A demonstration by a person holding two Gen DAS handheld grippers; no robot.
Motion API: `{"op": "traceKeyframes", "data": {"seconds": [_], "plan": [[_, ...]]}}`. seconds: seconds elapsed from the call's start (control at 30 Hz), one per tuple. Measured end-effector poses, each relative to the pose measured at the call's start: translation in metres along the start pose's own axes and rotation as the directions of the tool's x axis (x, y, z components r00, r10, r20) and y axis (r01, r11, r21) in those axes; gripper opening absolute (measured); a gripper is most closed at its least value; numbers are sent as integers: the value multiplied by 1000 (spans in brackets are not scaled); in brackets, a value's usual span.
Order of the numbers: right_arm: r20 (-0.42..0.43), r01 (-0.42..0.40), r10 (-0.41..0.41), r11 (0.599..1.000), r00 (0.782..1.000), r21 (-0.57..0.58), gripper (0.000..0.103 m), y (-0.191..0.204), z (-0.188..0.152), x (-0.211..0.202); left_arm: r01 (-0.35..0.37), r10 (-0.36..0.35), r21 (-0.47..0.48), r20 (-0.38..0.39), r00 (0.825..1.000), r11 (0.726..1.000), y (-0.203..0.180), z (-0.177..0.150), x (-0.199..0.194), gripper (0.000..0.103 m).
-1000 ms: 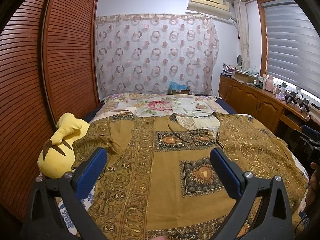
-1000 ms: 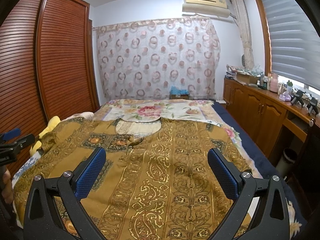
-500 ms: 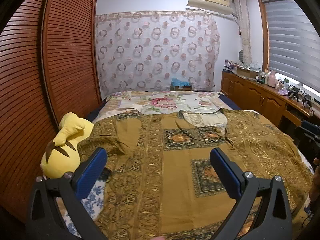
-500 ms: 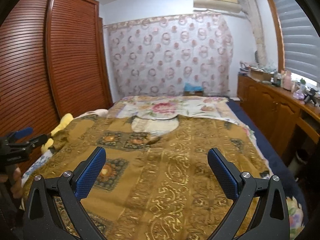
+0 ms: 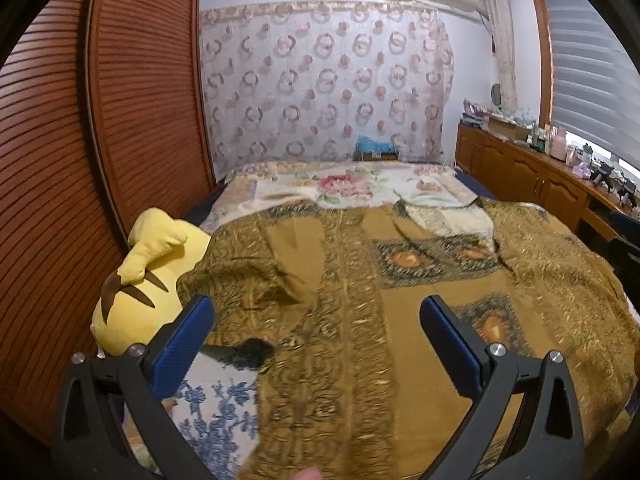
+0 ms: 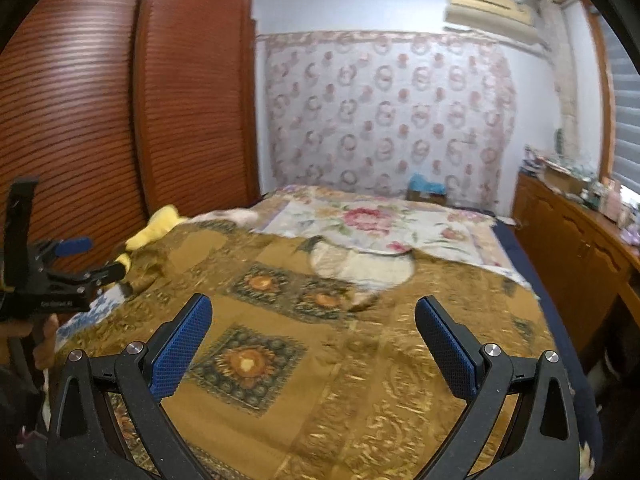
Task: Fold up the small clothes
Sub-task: 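Reach the left gripper to the gold bedspread edge and grasp it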
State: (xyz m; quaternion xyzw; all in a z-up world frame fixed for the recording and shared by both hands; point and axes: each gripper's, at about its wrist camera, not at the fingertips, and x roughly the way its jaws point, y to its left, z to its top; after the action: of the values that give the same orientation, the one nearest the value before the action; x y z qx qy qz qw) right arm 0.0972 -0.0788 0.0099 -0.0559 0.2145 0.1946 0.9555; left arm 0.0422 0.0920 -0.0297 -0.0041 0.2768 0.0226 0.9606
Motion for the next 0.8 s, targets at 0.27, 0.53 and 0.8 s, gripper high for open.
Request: {"op": "traceKeyframes", "data": {"seconds": [0.27,0.53,0.8], "plan": [[-120,-119,111,991,987,-62,103,32,-13,50,14,-15,-12,-99,995,1000,48,-8,25,103],[-199,-196,169,973,965,-123,103,58,-16,73,67,-82,-82,-192,978,994,93,-18,51,98],[-264,-267,228,956,937,-124,103,75,-20,92,118,-172,-208,-267,948,971,129,-19,84,85]]}}
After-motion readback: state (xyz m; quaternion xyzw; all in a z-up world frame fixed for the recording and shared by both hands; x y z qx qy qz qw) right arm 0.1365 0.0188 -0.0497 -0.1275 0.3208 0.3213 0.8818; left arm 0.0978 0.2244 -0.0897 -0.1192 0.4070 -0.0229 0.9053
